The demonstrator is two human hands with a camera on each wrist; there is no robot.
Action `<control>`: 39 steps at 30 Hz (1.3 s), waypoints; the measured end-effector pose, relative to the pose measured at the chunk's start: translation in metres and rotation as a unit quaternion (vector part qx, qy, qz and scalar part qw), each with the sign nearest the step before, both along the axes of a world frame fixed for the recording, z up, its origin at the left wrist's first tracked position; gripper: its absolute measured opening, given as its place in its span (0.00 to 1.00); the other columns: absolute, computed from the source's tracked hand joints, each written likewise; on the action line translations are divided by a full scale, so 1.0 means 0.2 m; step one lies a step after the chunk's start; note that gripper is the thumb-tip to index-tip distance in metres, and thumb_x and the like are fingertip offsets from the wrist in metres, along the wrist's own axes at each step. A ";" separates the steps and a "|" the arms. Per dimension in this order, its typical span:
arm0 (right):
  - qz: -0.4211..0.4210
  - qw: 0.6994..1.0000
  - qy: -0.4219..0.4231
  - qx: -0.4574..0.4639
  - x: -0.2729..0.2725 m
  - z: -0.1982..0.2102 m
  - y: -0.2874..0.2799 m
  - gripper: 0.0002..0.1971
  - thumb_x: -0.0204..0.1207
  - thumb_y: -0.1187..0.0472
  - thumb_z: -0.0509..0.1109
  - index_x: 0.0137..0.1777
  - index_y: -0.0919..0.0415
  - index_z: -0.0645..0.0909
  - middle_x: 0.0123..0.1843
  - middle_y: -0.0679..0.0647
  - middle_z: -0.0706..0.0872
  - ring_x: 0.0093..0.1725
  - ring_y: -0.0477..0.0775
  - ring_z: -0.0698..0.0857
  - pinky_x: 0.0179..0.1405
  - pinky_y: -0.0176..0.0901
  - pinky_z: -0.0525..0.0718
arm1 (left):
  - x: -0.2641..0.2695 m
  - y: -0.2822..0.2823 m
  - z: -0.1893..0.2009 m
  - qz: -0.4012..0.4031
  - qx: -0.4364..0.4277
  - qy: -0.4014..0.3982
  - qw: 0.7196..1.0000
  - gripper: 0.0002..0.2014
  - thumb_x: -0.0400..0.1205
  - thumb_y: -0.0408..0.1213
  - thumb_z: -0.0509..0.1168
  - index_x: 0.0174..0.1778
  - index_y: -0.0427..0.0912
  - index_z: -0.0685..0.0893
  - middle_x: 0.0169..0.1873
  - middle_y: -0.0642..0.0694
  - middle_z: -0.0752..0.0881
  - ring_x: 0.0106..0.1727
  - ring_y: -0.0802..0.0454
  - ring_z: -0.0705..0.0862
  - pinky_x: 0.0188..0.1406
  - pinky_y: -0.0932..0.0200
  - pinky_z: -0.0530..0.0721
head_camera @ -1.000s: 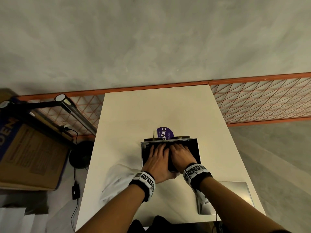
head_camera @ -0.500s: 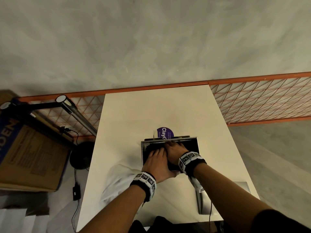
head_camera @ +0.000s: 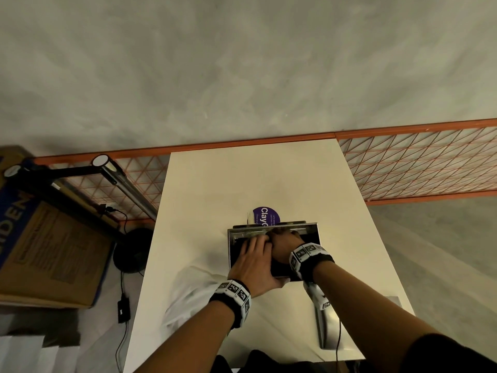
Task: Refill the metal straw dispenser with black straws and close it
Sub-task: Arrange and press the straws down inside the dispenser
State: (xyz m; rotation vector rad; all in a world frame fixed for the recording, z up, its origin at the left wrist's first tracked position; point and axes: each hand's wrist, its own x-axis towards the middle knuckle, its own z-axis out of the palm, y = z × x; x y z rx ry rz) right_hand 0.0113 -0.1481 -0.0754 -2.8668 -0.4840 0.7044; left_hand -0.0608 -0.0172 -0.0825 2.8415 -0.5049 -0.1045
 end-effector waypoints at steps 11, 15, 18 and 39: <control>0.075 0.994 -0.073 0.017 -0.10 0.04 -0.09 0.25 0.80 0.42 0.50 0.69 0.55 0.71 0.68 0.56 0.83 0.64 0.62 0.83 0.66 0.59 0.73 | 0.03 0.00 0.01 0.030 0.021 0.058 0.998 0.60 0.62 0.78 0.67 0.84 0.41 0.64 0.81 0.46 0.71 0.83 0.45 0.66 0.89 0.45 0.53; 0.137 0.986 -0.095 -0.013 -0.11 0.04 -0.18 0.39 0.75 0.31 0.40 0.75 0.55 0.68 0.72 0.57 0.79 0.67 0.62 0.80 0.65 0.58 0.73 | 0.06 0.00 0.01 0.022 0.048 0.089 0.995 0.60 0.63 0.79 0.68 0.84 0.42 0.64 0.81 0.44 0.71 0.82 0.42 0.68 0.86 0.43 0.57; 0.156 0.984 -0.082 -0.024 -0.10 0.04 -0.20 0.47 0.68 0.25 0.36 0.79 0.54 0.64 0.74 0.56 0.77 0.70 0.62 0.79 0.68 0.60 0.72 | 0.12 0.02 0.00 -0.003 0.077 0.122 0.989 0.64 0.61 0.81 0.66 0.86 0.42 0.61 0.83 0.42 0.69 0.84 0.41 0.66 0.87 0.40 0.58; 0.064 0.977 -0.190 -0.074 -0.17 0.06 -0.15 0.26 0.81 0.40 0.39 0.57 0.46 0.78 0.52 0.53 0.85 0.49 0.62 0.85 0.53 0.57 0.76 | 0.11 0.06 0.02 -0.053 0.063 0.012 0.997 0.43 0.67 0.76 0.64 0.70 0.48 0.77 0.66 0.50 0.83 0.67 0.48 0.81 0.74 0.48 0.76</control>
